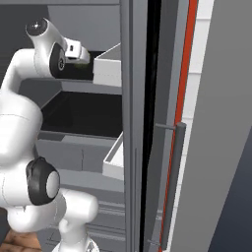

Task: Place the cold items (broccoli and pear) from the fridge in one tupperware on the dining counter. Place the warm items (hot dog and kebab skewer) in the stove area in another tupperware.

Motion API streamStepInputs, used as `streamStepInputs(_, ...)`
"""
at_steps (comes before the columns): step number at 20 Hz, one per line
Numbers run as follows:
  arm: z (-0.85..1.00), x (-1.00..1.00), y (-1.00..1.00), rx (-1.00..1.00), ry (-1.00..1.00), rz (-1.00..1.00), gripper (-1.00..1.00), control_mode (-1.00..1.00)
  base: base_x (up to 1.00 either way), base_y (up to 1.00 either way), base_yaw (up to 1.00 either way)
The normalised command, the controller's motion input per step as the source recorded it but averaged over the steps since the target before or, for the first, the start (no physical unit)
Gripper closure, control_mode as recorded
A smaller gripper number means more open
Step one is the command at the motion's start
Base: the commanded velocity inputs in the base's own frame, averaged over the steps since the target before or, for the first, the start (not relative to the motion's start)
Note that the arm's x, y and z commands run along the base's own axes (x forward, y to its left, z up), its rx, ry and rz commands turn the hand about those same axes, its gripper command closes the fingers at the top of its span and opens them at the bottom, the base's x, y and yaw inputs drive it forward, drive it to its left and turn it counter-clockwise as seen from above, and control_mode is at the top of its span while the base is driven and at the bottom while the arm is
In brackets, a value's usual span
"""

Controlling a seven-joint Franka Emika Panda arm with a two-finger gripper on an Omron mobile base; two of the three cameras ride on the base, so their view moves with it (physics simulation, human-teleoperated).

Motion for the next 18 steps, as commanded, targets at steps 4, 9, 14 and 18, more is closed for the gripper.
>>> streamStepInputs(4,-0.02,0.31,0.0,0.0,-0.03,0.0,-1.0,-1.0,0.0,0.0,0.0)
streamStepInputs(9,-0.21,0.23,0.0,0.0,-0.27,0.0,-1.0,-1.0,0.0,0.0,0.0)
streamStepInputs(14,-0.18,0.2,0.0,0.0,-0.2,0.0,-1.0,-1.0,0.0,0.0,0.0)
streamStepInputs(18,0.0,0.27,0.0,0.0,0.0,0.0,-1.0,-1.0,0.0,0.0,0.0)
